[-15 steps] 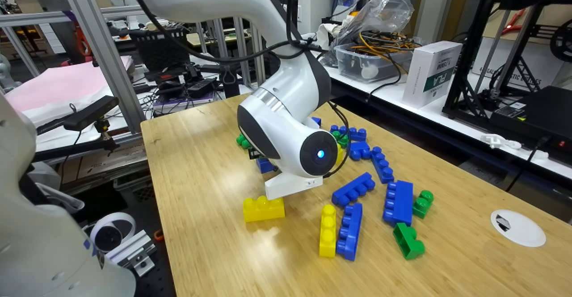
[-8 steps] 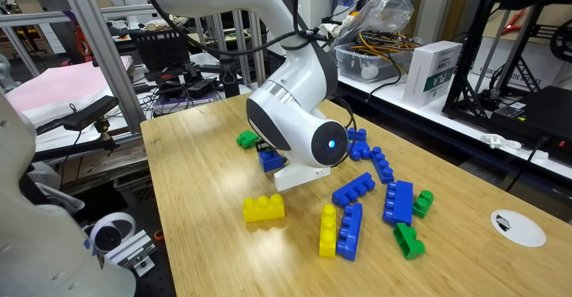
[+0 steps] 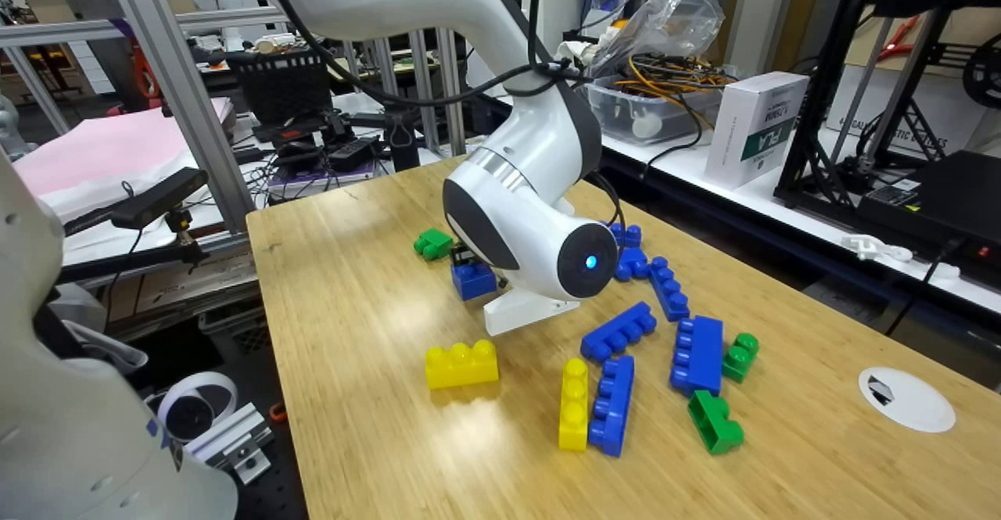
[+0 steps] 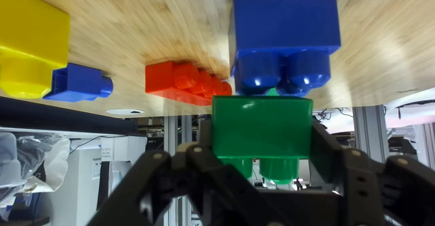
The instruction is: Put one of the green blocks on top of one of the blue blocks
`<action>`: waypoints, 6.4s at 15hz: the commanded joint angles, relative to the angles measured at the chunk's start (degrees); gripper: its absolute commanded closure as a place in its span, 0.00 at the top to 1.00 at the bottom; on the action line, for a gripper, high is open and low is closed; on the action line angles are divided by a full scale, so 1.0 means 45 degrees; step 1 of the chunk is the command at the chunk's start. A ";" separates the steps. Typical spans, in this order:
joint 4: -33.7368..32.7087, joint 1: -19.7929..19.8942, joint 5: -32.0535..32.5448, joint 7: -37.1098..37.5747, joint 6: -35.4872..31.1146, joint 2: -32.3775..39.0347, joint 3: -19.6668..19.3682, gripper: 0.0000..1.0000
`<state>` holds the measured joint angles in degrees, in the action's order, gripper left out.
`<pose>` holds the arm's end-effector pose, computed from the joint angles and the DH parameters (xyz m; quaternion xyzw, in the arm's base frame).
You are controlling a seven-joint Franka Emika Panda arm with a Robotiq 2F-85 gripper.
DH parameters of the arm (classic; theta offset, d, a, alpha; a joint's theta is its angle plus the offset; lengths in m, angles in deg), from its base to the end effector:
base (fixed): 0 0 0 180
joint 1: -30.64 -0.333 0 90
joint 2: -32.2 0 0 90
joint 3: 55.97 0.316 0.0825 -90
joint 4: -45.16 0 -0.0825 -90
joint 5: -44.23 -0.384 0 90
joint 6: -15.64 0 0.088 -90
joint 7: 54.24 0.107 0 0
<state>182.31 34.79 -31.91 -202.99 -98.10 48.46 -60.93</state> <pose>0.4588 -0.0140 0.1886 -0.6581 -0.5537 -0.3790 0.3415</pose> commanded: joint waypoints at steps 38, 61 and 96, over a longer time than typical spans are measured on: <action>-0.0010 0.0537 0.1590 -0.0153 0.1850 0.0421 -0.0334 0.44; -0.2038 0.3729 0.2668 -0.0154 0.1807 0.2471 0.2549 0.44; 0.2191 -0.0617 0.4336 0.3371 -0.6825 -0.4544 0.1929 1.00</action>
<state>190.28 34.47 -14.65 -194.16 -123.27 30.79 -51.85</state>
